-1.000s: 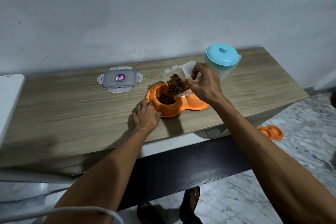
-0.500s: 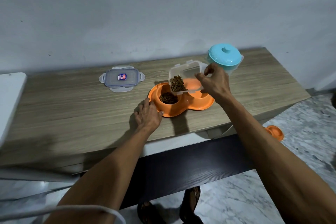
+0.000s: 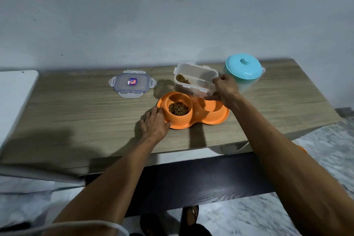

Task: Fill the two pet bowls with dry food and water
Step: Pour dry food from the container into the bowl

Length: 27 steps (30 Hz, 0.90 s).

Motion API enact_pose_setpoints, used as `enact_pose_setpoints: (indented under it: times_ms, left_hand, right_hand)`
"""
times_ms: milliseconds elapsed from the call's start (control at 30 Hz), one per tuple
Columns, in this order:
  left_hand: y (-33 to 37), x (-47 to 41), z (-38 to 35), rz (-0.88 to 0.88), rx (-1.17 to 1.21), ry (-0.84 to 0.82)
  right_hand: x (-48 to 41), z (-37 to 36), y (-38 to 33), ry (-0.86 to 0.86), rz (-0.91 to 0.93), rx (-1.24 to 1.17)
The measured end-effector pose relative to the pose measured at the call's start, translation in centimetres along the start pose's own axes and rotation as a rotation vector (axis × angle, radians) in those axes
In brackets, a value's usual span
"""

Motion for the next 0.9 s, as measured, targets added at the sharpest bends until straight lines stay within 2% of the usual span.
enact_pose_setpoints:
  times_ms: [267,433,900]
  left_hand:
    - [0.0,-0.2,-0.2,0.010,-0.007,0.035]
    - [-0.2,-0.3,-0.2,0.013,-0.013,0.049]
    - [-0.4,-0.4,-0.5,0.024,-0.022,0.055]
  right_hand:
    - [-8.9,-6.1,-1.5,0.077,0.078,0.175]
    - [-9.1,-7.7,-3.2,0.102,0.106,0.235]
    - [-9.8,-8.5,-2.5,0.056,0.103,0.467]
Point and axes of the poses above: each hand's wrist, its own x-axis away from the middle knuckle, its own z-axis out of the back of the hand, y = z × x, the point moved 6 cm from there along -x, towards the middle knuckle, and after that the axes turned 6 degrees about x, right-handed, at the moved point
